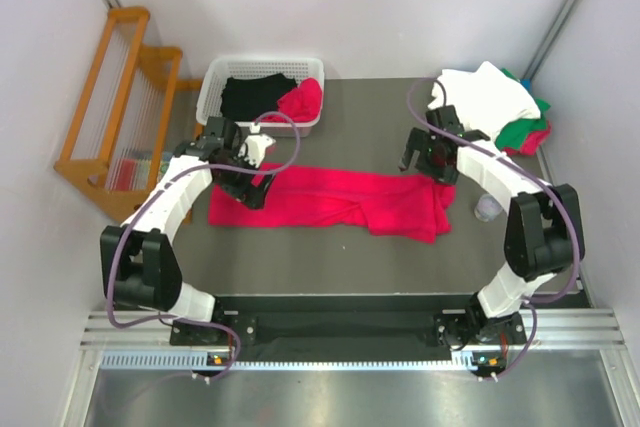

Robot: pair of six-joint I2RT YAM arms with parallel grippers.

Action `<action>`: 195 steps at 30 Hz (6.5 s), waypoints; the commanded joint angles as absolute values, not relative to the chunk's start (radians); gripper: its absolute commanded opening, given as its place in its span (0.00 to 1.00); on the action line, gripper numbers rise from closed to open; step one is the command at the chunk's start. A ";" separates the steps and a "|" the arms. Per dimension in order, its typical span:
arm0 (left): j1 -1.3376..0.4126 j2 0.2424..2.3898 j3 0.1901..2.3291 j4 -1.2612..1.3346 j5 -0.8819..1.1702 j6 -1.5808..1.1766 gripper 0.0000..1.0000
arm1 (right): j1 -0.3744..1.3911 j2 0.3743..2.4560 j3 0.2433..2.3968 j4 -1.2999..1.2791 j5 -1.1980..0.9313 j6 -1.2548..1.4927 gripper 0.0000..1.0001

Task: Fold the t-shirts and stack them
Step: Fold the tshirt

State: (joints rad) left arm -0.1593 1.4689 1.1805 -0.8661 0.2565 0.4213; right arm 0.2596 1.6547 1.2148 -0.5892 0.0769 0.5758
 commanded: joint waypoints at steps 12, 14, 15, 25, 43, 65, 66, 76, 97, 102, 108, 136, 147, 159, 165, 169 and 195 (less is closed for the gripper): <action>-0.138 1.649 1.095 -0.675 0.124 0.380 0.99 | 0.417 1.249 0.783 -0.658 -0.037 0.594 1.00; -0.133 1.707 1.117 -0.651 0.095 0.371 0.99 | 0.417 1.244 0.767 -0.657 -0.034 0.598 1.00; -0.129 1.745 1.124 -0.649 0.089 0.370 0.99 | 0.417 1.244 0.764 -0.654 -0.032 0.600 1.00; -0.051 1.878 1.224 -0.647 0.095 0.406 0.99 | 0.442 1.288 0.891 -0.663 -0.006 0.591 1.00; -0.008 1.792 1.262 -0.729 0.150 0.434 0.99 | 0.430 1.684 1.034 -0.437 0.003 0.660 1.00; -0.008 1.655 1.209 -0.747 0.127 0.477 0.99 | 0.239 1.902 1.302 -0.499 0.114 0.592 1.00; -0.008 1.654 1.207 -0.747 0.127 0.477 0.99 | 0.238 1.925 1.319 -0.505 0.110 0.591 1.00; -0.008 1.652 1.210 -0.755 0.159 0.460 0.99 | 0.287 1.956 1.457 -0.584 0.173 0.514 1.00; -0.066 1.769 1.433 -0.675 0.293 0.327 0.99 | 0.373 1.667 1.278 -0.588 0.115 0.551 1.00; -0.087 1.744 1.388 -0.675 0.314 0.325 0.99 | 0.374 1.664 1.206 -0.565 0.106 0.558 1.00; -0.127 1.694 1.266 -0.627 0.302 0.353 0.99 | 0.374 1.675 1.157 -0.538 0.086 0.572 1.00; -0.063 1.876 1.243 -0.520 0.173 0.419 0.99 | 0.367 1.721 1.190 -0.545 0.081 0.569 1.00; -0.063 1.772 1.112 -0.563 0.166 0.459 0.99 | 0.337 1.778 1.246 -0.560 0.072 0.549 1.00; -0.072 1.698 1.082 -0.663 0.196 0.454 0.99 | 0.314 1.844 1.313 -0.569 0.066 0.526 1.00; -0.074 1.680 1.039 -0.650 0.172 0.469 0.99 | 0.296 1.884 1.339 -0.565 0.061 0.523 1.00; -0.077 1.680 1.032 -0.650 0.179 0.469 0.99 | 0.288 1.917 1.353 -0.555 0.055 0.526 1.00; -0.271 1.549 0.999 -0.848 0.356 0.508 0.99 | 0.258 2.301 1.911 -0.693 -0.058 0.497 1.00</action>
State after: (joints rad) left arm -0.2188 1.6218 1.0199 -0.7628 0.2775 0.4877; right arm 0.2661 2.2219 1.8141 -0.7750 0.0105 0.5236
